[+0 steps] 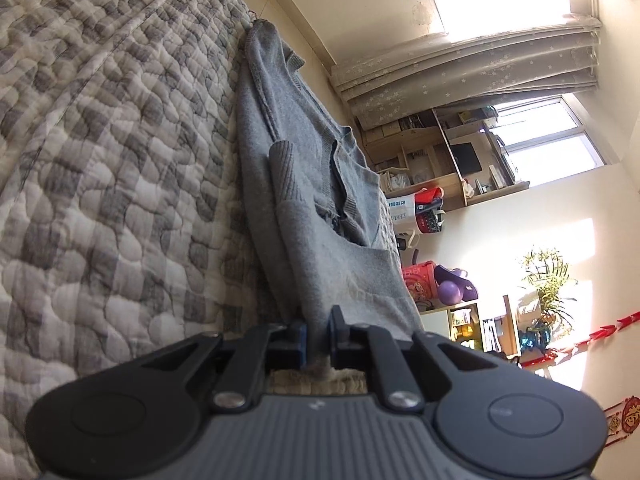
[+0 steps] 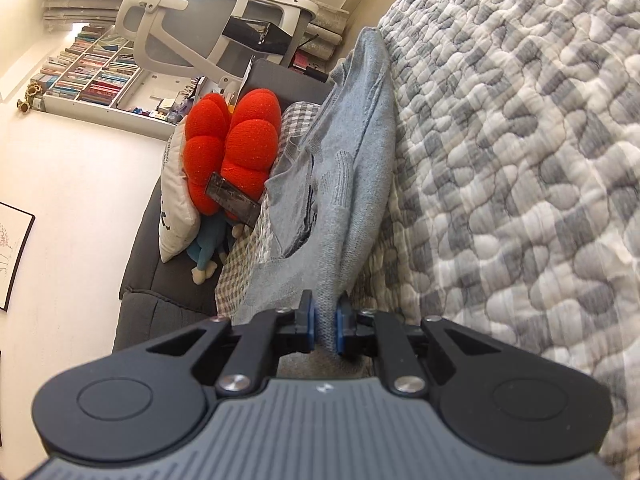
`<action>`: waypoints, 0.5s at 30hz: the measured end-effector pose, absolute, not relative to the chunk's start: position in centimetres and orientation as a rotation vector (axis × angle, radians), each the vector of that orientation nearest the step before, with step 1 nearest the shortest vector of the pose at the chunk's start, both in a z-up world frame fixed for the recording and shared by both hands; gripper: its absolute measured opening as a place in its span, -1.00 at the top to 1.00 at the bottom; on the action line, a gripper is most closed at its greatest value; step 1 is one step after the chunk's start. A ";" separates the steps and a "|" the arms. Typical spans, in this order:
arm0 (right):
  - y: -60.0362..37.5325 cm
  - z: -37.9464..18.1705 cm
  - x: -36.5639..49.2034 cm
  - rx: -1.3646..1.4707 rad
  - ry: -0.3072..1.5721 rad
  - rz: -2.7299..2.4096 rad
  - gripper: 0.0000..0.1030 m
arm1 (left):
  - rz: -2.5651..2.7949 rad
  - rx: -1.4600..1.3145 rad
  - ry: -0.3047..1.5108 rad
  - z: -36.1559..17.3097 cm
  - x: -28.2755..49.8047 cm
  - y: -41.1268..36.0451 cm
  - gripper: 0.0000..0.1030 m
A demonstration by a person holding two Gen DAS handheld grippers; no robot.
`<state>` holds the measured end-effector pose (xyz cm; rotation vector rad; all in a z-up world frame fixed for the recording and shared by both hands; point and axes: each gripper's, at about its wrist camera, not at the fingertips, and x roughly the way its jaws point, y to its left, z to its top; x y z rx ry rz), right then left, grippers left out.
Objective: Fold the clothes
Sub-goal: 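Pinch the folded hem edge with both grippers and straighten it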
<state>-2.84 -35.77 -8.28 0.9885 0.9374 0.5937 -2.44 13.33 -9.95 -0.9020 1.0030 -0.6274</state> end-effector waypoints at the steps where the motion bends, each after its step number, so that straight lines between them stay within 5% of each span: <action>1: -35.8 -8.4 -3.4 0.992 0.943 0.591 0.75 | -0.631 -0.899 1.007 -10.0 -3.1 13.4 0.82; 15: -37.3 -10.7 -7.0 0.993 0.943 0.577 0.63 | -0.655 -0.725 0.992 -10.8 -6.4 13.3 0.71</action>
